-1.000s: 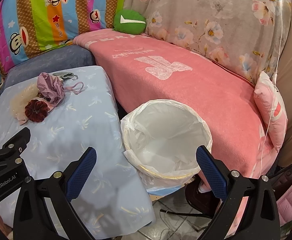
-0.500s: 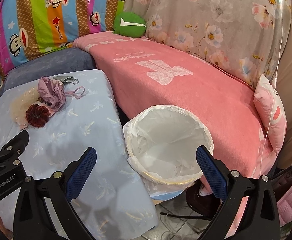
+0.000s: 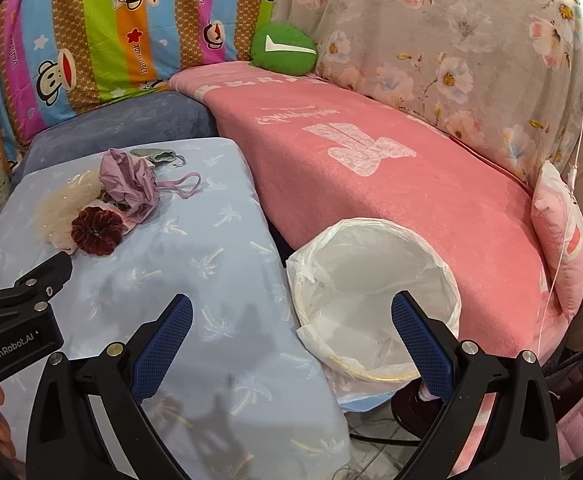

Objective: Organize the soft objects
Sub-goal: 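Move both tools toward the pile and close the right gripper on the beige mesh fabric, then carry the beige mesh and lilac cloth with the right gripper over the trash bin, then open the right gripper to drop the items into the bin, then grasp the dark red scrunchie with the right gripper while the left gripper grasps pink tissues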

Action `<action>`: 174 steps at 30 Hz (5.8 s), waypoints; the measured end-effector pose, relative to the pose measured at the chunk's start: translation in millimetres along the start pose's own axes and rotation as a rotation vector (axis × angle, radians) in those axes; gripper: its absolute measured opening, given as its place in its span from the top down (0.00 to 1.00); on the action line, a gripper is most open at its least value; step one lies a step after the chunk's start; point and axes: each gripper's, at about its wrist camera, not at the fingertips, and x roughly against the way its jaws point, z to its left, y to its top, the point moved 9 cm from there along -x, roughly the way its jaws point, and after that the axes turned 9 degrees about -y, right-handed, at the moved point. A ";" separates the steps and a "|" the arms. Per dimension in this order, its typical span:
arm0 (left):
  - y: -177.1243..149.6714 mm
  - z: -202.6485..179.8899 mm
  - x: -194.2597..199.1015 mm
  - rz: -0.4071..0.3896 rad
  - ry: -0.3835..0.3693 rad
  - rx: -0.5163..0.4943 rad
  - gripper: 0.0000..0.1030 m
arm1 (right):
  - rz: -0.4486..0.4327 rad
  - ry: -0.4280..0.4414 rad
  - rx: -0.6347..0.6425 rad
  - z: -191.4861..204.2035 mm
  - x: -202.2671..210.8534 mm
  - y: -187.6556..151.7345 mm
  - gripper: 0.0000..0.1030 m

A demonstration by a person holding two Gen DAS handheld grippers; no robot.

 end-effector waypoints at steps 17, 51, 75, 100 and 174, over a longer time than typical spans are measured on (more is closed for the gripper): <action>30.7 110.3 -49.5 -0.012 0.071 0.076 0.07 | -0.019 0.127 0.017 95.0 -38.7 49.8 0.07; 69.2 139.6 -101.8 0.075 -0.219 0.148 0.99 | 0.085 0.347 0.036 239.4 -115.0 104.3 1.00; 104.4 -70.4 -1.5 -0.073 -0.478 -0.141 0.99 | -0.057 0.094 -0.087 -44.8 -16.9 113.7 1.00; 43.9 -251.4 -21.4 0.088 -0.624 -0.332 0.98 | 0.030 -0.015 -0.248 -197.9 -46.0 34.8 1.00; 5.7 133.3 -95.7 0.108 -0.075 0.193 0.22 | 0.162 0.349 0.057 182.9 -71.9 49.5 0.59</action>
